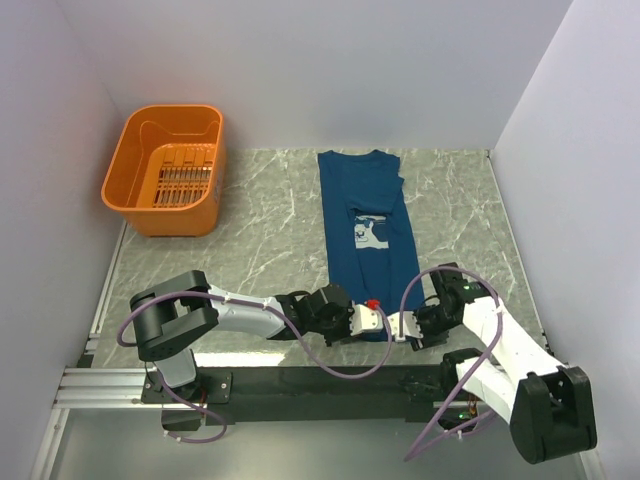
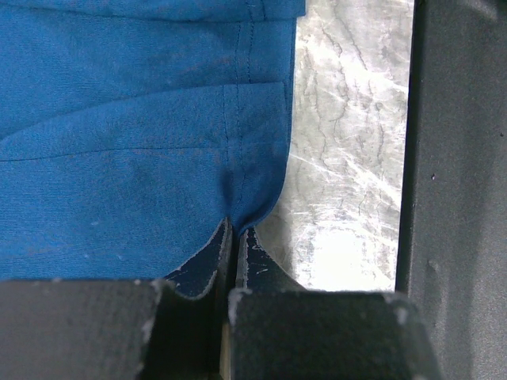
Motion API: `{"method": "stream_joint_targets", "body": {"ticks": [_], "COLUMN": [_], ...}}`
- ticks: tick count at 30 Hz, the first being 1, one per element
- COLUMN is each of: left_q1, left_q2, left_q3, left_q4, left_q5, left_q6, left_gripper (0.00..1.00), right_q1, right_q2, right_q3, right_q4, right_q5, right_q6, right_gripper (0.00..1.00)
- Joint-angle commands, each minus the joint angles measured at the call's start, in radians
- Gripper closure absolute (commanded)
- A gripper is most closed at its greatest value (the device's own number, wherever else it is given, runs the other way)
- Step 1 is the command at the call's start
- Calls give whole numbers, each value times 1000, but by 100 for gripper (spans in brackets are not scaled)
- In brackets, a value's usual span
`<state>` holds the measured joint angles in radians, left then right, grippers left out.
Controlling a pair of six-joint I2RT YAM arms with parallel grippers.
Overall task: Fold and stack the t-shirts
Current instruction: Fold the tshirt
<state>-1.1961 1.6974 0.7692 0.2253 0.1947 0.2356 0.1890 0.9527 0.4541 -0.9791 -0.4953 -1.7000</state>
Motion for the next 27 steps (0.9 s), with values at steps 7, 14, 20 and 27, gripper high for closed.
{"method": "stream_joint_targets", "body": {"ticks": [7, 14, 20, 27], "left_q1": [3, 4, 7, 15], "left_q2": [11, 10, 10, 10], "left_q3": [12, 5, 2, 1], "left_q4": [9, 28, 29, 32], "left_q5": [40, 45, 45, 45], "left_q6": [-28, -41, -39, -38], "left_gripper": [99, 99, 99, 99], "right_q1": [90, 128, 133, 133], "right_q2": [40, 58, 58, 54], "right_q3": [-3, 6, 8, -15], "right_q4": [72, 102, 146, 226], "right_q5": [63, 92, 112, 150], "right_q6": [108, 172, 243, 275], "right_gripper": [47, 51, 58, 73]}}
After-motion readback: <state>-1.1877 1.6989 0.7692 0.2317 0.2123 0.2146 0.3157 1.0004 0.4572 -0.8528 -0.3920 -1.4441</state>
